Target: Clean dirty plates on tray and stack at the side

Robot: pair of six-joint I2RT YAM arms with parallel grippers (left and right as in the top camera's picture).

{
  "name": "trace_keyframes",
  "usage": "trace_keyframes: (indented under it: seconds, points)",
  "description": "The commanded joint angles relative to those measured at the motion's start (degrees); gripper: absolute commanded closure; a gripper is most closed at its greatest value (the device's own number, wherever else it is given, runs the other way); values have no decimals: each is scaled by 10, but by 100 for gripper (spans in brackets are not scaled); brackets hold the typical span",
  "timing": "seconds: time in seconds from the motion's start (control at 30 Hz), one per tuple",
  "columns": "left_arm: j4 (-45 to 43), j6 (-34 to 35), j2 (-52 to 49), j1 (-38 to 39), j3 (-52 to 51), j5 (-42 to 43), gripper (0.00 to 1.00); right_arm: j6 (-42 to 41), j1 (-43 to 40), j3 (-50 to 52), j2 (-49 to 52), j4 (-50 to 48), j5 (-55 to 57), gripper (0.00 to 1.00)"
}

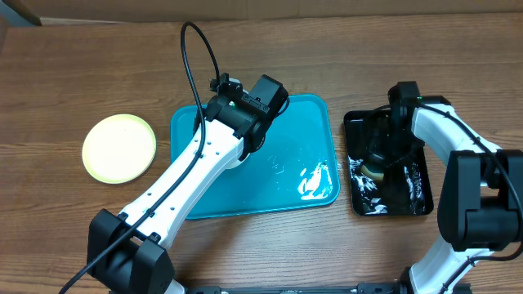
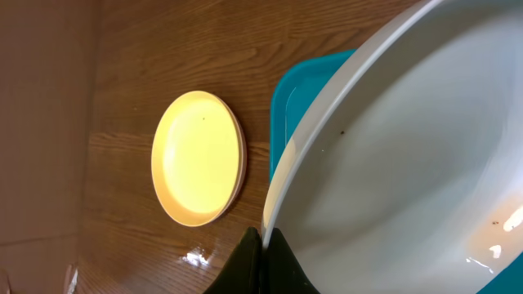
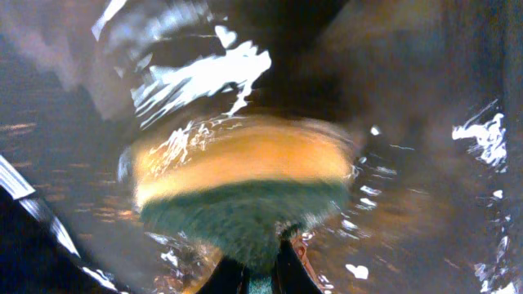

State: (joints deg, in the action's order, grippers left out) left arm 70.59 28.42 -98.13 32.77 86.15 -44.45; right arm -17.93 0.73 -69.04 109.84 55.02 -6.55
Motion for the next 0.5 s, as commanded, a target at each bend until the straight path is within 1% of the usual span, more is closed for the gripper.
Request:
trace_keyframes:
  seconds: [0.0, 0.03, 0.1, 0.13, 0.3, 0.47]
  points:
    - [1, 17, 15, 3, -1, -20, 96, 92, 15, 5, 14, -10, -66, 96]
    - [1, 17, 15, 3, -1, -20, 96, 66, 16, 5, 14, -6, -25, 96]
    - [1, 17, 15, 3, -1, -20, 96, -27, 16, 5, 14, 9, 57, 96]
    - [2, 21, 15, 3, -1, -20, 96, -47, 15, 4, 14, 14, 68, 96]
    - [14, 42, 15, 1, -1, -21, 96, -7, 15, 1, 7, 9, 8, 96]
    - [23, 52, 15, -2, -1, -33, 96, 0, 15, -2, -35, 5, 4, 96]
